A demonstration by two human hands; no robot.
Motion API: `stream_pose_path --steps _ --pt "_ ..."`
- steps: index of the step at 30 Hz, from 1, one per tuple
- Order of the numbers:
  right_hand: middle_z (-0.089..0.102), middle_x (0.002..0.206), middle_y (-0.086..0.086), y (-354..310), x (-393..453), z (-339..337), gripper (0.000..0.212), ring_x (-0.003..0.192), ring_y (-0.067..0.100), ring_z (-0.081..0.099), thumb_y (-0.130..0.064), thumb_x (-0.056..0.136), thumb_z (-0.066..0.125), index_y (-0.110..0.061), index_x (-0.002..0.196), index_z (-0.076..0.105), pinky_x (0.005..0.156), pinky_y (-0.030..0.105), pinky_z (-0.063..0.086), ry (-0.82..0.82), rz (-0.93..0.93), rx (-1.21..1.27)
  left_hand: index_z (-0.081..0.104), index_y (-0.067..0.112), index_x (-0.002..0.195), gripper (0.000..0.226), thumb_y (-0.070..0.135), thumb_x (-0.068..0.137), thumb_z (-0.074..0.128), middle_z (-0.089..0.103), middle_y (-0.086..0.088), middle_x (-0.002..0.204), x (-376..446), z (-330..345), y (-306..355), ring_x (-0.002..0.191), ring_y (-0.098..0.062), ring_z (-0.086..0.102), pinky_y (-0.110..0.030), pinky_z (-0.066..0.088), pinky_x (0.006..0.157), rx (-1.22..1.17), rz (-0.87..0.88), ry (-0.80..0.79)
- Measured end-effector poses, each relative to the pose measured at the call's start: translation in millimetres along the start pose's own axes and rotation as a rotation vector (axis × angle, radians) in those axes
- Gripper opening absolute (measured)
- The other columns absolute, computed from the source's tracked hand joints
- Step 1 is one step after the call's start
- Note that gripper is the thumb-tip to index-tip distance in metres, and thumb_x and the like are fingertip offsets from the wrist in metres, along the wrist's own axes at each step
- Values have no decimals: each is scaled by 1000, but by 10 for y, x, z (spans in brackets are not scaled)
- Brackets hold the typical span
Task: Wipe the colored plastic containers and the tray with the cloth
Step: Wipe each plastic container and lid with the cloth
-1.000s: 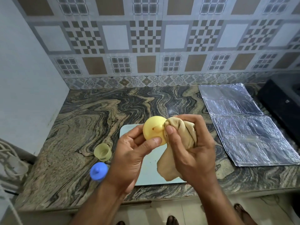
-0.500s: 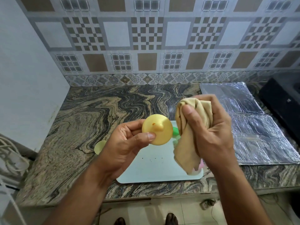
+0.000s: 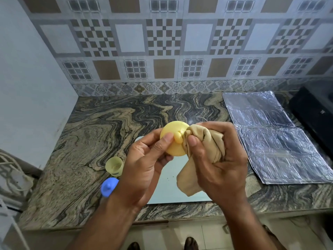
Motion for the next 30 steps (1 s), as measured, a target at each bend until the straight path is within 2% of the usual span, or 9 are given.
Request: stream_pose_path --steps 3,6,9,12,15,19,23,26,30 --pt "73 101 5 19 31 1 16 88 29 73 -31 100 74 -25 111 64 73 49 59 -3 -31 -91 81 16 105 25 28 83 76 75 -7 99 4 26 18 93 -19 60 -29 45 81 77 20 -32" --pt "73 101 6 59 81 38 17 89 32 72 -30 98 75 -25 110 66 75 53 58 -25 -16 -72 80 18 95 11 24 86 78 70 1 79 29 55 158 67 -7 52 -16 42 59 244 78 -116" --pt "72 100 5 46 145 70 15 91 28 72 -30 98 76 -24 108 67 78 46 58 -76 -41 -94 77 10 92 12 22 89 77 67 -2 76 51 93 282 62 -8 50 -16 41 55 379 123 -213" --pt "70 99 5 43 209 111 20 91 23 70 -29 97 79 -13 106 72 79 38 57 -158 -85 -137 72 2 90 8 9 93 73 72 2 74 61 145 315 61 -2 61 -13 48 60 476 98 -310" --pt "72 99 8 94 280 127 21 89 23 72 -24 96 79 -7 106 71 77 40 58 -190 -56 -116 76 11 90 3 13 91 74 74 2 78 92 174 315 67 -3 67 -15 52 67 556 62 -355" --pt "74 89 7 148 372 -88 12 73 16 69 -11 101 73 -7 104 63 67 35 57 -15 41 151 80 15 97 9 21 91 76 72 5 82 143 53 279 71 -5 60 -19 46 65 502 41 -272" --pt "71 89 6 121 267 -125 12 75 12 67 -13 98 72 -14 104 62 72 29 54 27 56 161 77 9 105 20 19 89 69 72 0 83 130 -56 158 68 -7 61 -14 48 59 312 -39 -160" --pt "75 93 1 136 105 -25 15 80 10 71 -18 96 73 -15 106 63 75 24 56 43 78 159 80 12 106 23 17 89 65 77 -5 96 108 -2 62 86 -11 72 -21 59 75 145 -106 -163" --pt "76 95 2 206 -22 -36 18 82 12 73 -21 96 75 -10 107 65 76 23 57 163 124 95 76 5 118 32 7 88 65 75 -16 111 35 74 11 103 -22 72 -31 61 89 51 -142 -189"
Point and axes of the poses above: each hand's wrist, its own x-axis towards the middle knuckle, its own z-axis out of the palm, y = z × x, the point moved 9 cm from there along x, towards the middle knuckle
